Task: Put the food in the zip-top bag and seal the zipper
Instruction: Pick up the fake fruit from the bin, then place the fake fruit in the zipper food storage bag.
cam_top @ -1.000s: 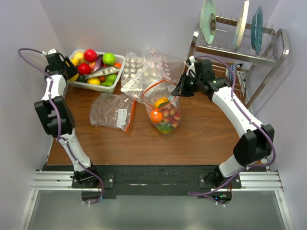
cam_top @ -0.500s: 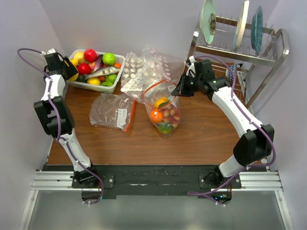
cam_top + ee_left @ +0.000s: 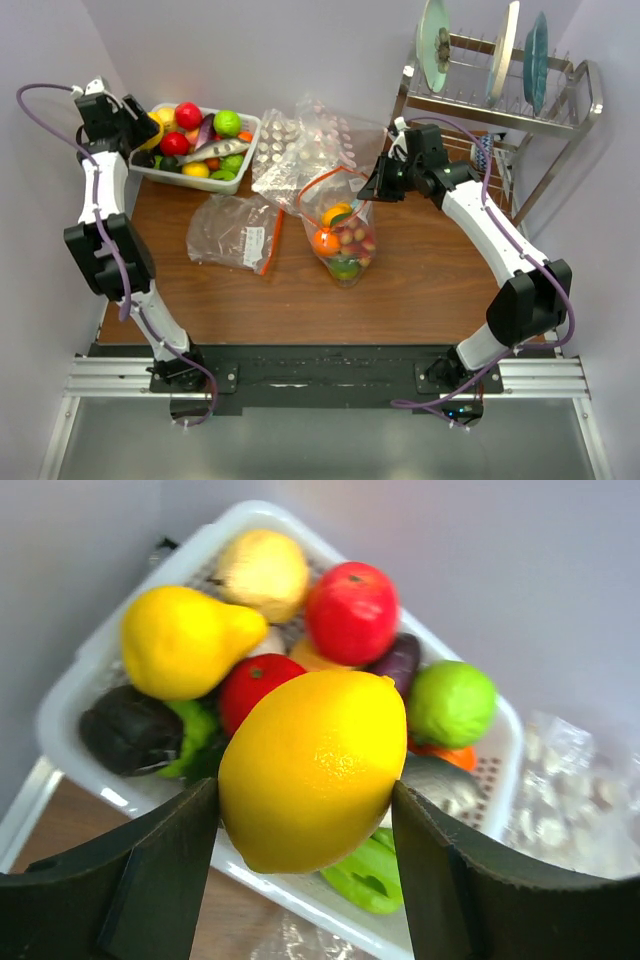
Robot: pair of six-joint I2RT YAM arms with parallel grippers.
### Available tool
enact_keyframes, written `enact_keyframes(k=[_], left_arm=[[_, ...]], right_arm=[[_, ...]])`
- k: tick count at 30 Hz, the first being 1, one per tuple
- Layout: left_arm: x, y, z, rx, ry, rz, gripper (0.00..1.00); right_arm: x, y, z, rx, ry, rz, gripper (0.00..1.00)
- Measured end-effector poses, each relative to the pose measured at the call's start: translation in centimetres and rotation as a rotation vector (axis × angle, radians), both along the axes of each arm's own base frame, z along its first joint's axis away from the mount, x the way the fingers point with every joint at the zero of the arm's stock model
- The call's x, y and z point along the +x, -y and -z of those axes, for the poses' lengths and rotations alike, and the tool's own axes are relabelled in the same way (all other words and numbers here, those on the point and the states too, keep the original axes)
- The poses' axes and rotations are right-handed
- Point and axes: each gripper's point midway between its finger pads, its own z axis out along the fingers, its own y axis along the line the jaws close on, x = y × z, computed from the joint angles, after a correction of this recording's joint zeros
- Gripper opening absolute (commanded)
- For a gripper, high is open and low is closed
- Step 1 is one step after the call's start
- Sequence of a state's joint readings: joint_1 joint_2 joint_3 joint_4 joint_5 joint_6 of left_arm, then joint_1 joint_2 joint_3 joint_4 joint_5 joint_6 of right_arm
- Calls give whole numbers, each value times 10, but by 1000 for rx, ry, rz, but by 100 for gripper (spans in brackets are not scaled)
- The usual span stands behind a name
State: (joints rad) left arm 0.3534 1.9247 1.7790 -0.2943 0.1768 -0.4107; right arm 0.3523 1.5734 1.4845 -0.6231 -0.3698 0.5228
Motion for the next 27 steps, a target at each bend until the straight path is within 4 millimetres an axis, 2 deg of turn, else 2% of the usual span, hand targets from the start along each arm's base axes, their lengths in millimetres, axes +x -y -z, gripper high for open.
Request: enact_keyframes(k=[4, 7, 11, 13, 15, 17, 19, 23, 27], left_arm=[[-2, 24, -16, -93, 52, 79, 55], [-12, 48, -28, -161, 84, 142, 55], [-26, 88, -57, -220, 145, 237, 55], [-33, 114, -74, -229, 180, 299, 55], [-43, 149, -93, -239, 220, 372, 55], [-54, 185, -108, -252, 252, 452, 55], [-72, 230, -118, -276, 278, 552, 55], [-112, 296, -122, -322, 289, 700, 55], [-148, 346, -122, -355, 292, 811, 54]], right_arm=[[0, 0, 0, 1, 1, 0, 0], [0, 0, 0, 2, 2, 1, 0], [2, -2, 0, 6, -1, -5, 0], [3, -4, 1, 9, -6, -10, 0], [5, -5, 2, 11, -10, -13, 0], [7, -6, 4, 13, -16, -14, 0], [9, -8, 6, 14, -24, -15, 0], [12, -10, 6, 20, -29, -20, 0], [11, -11, 5, 25, -31, -26, 0]])
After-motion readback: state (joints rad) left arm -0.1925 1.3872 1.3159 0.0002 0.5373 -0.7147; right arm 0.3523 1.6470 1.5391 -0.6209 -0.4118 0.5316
